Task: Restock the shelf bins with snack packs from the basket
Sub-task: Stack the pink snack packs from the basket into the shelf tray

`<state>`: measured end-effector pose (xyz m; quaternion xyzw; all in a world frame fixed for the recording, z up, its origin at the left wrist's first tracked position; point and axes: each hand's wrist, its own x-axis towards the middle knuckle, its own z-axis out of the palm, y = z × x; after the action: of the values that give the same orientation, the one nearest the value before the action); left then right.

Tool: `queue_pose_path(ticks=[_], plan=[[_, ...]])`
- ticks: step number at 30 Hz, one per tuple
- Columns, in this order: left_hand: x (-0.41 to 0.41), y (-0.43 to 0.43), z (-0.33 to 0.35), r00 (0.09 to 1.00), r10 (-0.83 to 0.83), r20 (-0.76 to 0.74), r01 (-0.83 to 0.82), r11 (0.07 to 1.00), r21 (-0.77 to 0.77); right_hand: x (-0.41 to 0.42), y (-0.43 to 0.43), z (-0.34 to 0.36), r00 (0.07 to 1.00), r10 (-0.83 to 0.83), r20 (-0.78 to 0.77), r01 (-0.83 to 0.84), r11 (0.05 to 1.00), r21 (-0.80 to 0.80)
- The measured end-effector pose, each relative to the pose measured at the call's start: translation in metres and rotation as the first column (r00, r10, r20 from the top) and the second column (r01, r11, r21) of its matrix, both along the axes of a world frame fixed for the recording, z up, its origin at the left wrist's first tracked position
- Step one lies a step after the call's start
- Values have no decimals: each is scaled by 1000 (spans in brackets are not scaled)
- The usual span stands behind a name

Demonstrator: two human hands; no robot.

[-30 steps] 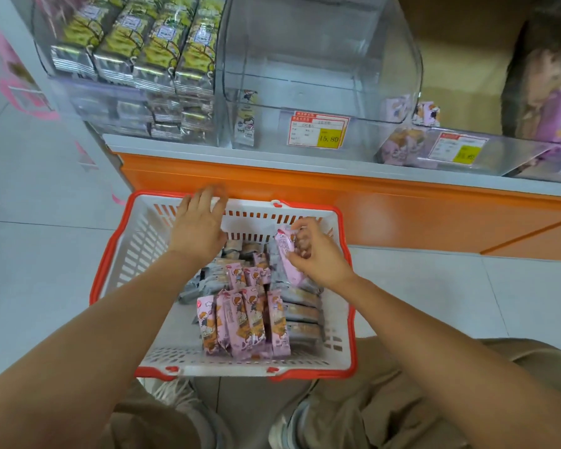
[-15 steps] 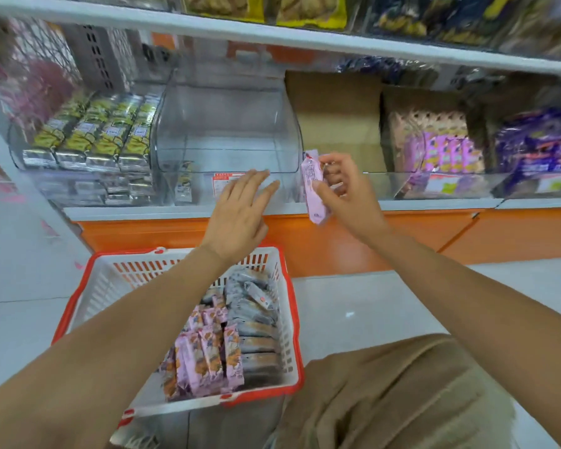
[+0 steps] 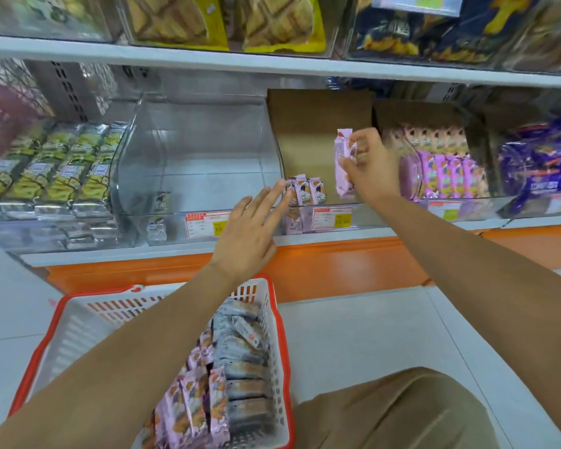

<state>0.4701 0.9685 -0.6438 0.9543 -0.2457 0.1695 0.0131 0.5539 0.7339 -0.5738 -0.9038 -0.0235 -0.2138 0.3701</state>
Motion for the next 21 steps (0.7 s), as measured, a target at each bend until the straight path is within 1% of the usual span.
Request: queue_pose_path(ticks=[3,5,6,10,15,17,18,20,21], plan=[[1,0,-4,998,-33,49,34,999,-23,10,2,-13,977,-69,-204,38,988,-153],[2,0,-5,996,-41,75,43,999,-23,14,4,-19,952,-98,-289,25,969,-247],[2,0,-6,996,-38,80,40,999,-19,16,4,-22,940,-103,-324,14,964,-265],[2,0,-7,997,-26,72,28,999,-25,24,5,-24,901,-103,-421,-26,956,-291],[1,-1,-7,999,-14,40,15,1000,-13,26,2,-20,853,-49,-520,-95,964,-247],[-1,-2,-5,1000,-9,22,9,1000,-5,22,4,-17,839,-48,-542,-108,961,-254],[-1,-2,-3,1000,-10,16,10,1000,-3,19,5,-14,847,-50,-529,-104,961,-257],[-3,0,-1,1000,-15,7,15,1000,15,11,8,-9,896,-42,-442,-73,968,-240],[-5,1,-1,1000,-18,6,18,999,32,5,12,-6,925,-20,-380,-62,977,-202]])
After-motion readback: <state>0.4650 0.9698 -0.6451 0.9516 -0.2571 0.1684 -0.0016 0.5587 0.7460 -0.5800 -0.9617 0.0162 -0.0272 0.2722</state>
